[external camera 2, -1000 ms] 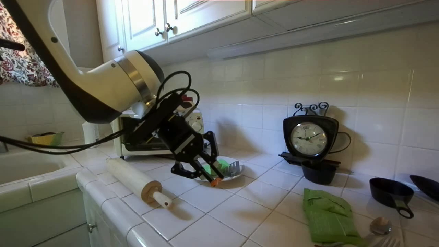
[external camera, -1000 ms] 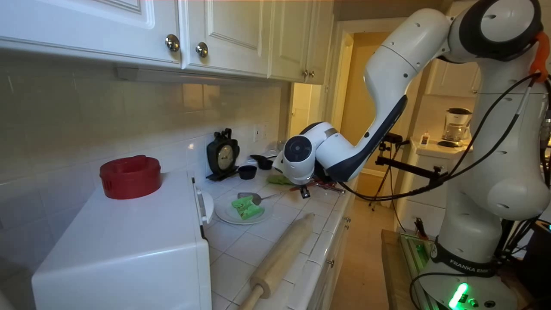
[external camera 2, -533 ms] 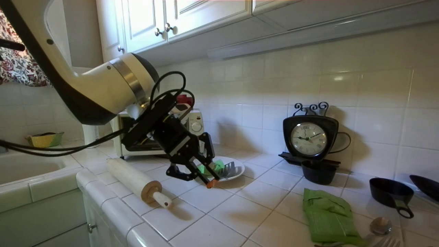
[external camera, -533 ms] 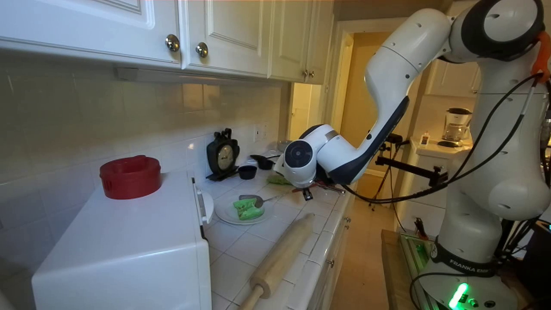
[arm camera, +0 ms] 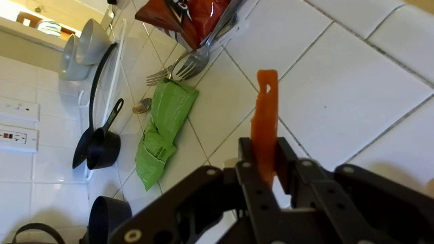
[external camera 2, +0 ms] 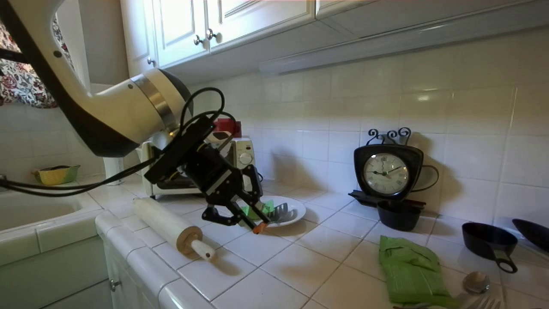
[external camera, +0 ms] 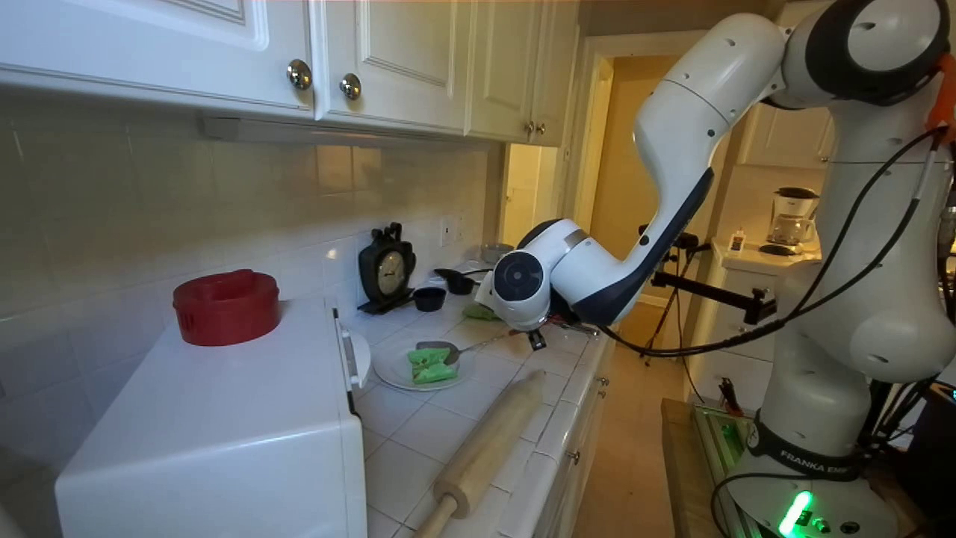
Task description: Use the spatula to lift the green sachet then put it back on the plate
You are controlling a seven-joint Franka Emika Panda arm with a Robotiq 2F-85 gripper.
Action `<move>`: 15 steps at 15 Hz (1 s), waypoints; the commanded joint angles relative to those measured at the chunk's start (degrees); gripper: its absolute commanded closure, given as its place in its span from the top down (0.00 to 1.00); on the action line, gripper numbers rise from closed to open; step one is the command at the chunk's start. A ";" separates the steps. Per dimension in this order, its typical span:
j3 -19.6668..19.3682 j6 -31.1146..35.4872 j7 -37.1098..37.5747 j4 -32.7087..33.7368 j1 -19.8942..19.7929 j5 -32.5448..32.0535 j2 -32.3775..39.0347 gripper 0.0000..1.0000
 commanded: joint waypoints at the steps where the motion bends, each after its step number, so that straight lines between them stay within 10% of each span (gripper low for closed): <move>1: 0.95 -2.33 -0.05 -1.25 0.95 -0.18 -0.15 0.05; 15: 1.67 -6.95 -8.34 4.49 1.32 10.97 2.76 0.05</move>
